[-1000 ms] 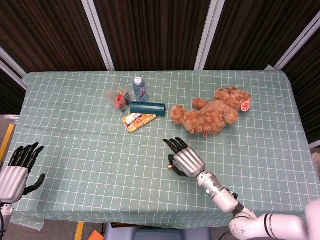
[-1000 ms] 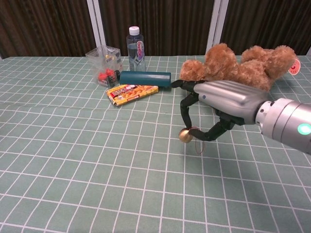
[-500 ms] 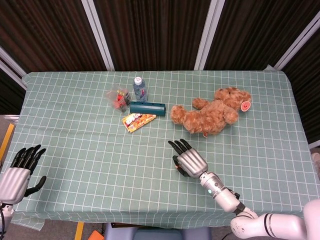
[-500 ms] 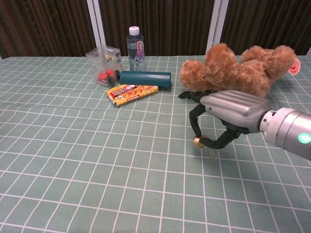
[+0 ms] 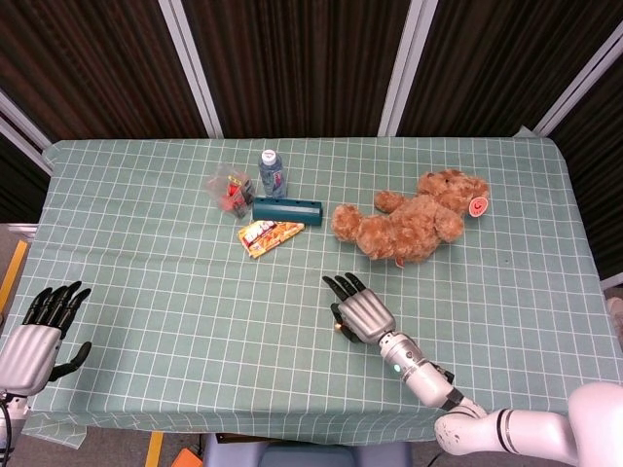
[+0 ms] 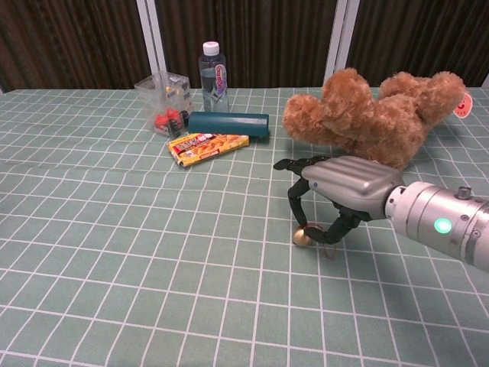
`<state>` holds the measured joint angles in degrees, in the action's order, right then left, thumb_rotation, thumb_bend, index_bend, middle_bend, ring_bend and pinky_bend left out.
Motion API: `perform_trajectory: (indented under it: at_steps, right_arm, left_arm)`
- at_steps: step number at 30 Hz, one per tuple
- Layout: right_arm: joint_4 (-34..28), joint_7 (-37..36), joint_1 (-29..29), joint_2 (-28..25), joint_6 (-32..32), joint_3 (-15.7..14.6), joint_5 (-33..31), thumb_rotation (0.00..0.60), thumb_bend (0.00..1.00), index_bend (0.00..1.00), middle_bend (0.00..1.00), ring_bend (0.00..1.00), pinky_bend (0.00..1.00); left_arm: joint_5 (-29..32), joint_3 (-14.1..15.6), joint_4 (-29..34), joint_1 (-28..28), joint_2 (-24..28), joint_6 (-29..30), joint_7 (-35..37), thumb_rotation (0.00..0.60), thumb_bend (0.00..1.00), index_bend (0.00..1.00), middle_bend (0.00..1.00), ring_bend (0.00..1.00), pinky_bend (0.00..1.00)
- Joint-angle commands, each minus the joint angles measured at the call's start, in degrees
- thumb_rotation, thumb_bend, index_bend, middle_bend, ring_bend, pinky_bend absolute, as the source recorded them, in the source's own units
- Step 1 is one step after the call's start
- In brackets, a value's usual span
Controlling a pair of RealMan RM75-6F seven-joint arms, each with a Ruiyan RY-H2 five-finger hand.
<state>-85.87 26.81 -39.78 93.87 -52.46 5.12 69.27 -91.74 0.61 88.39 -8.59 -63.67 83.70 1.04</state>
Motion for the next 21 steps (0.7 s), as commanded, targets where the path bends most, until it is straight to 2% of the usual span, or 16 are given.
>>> perform_trajectory:
  at_steps: [1, 4, 7, 12, 17, 21]
  right_arm:
    - [0.58, 0.17, -0.24, 0.49, 0.25, 0.00, -0.41, 0.600, 0.57, 0.75, 0.07, 0.00, 0.00]
    - [1.04, 0.45, -0.38, 0.81, 0.24, -0.15, -0.55, 0.600, 0.57, 0.73, 0.07, 0.00, 0.00]
    - [1.28, 0.91, -0.39, 0.93, -0.04, -0.44, -0.39, 0.600, 0.57, 0.66, 0.07, 0.00, 0.00]
    - [0.60, 1.01, -0.36, 0.24, 0.11, -0.69, -0.75, 0.600, 0.57, 0.42, 0.05, 0.00, 0.00]
    - [-1.27, 0.99, 0.20, -1.35, -1.20, -0.85, -0.33, 0.600, 0.57, 0.27, 0.02, 0.00, 0.00]
    - [-5.17, 2.53, 1.68, -5.14, -3.08, -2.29, 0.06, 0.600, 0.57, 0.14, 0.00, 0.00, 0.00]
  left_arm:
    - [-0.02, 0.01, 0.00, -0.08, 0.01, -0.14, 0.06, 0.600, 0.38, 0.00, 0.00, 0.00, 0.02]
    - [-0.05, 0.04, 0.04, -0.08, 0.09, -0.17, 0.16, 0.600, 0.38, 0.00, 0.00, 0.00, 0.02]
    - [-0.13, 0.09, 0.05, -0.11, 0.11, -0.23, 0.28, 0.600, 0.38, 0.00, 0.00, 0.00, 0.02]
    - [-0.05, 0.12, 0.07, -0.12, 0.12, -0.37, 0.29, 0.600, 0.38, 0.00, 0.00, 0.00, 0.02]
    - [0.06, 0.09, 0.11, -0.09, 0.17, -0.38, 0.22, 0.600, 0.38, 0.00, 0.00, 0.00, 0.02]
    - [0.18, 0.04, 0.15, -0.02, 0.22, -0.31, 0.12, 0.600, 0.38, 0.00, 0.00, 0.00, 0.02]
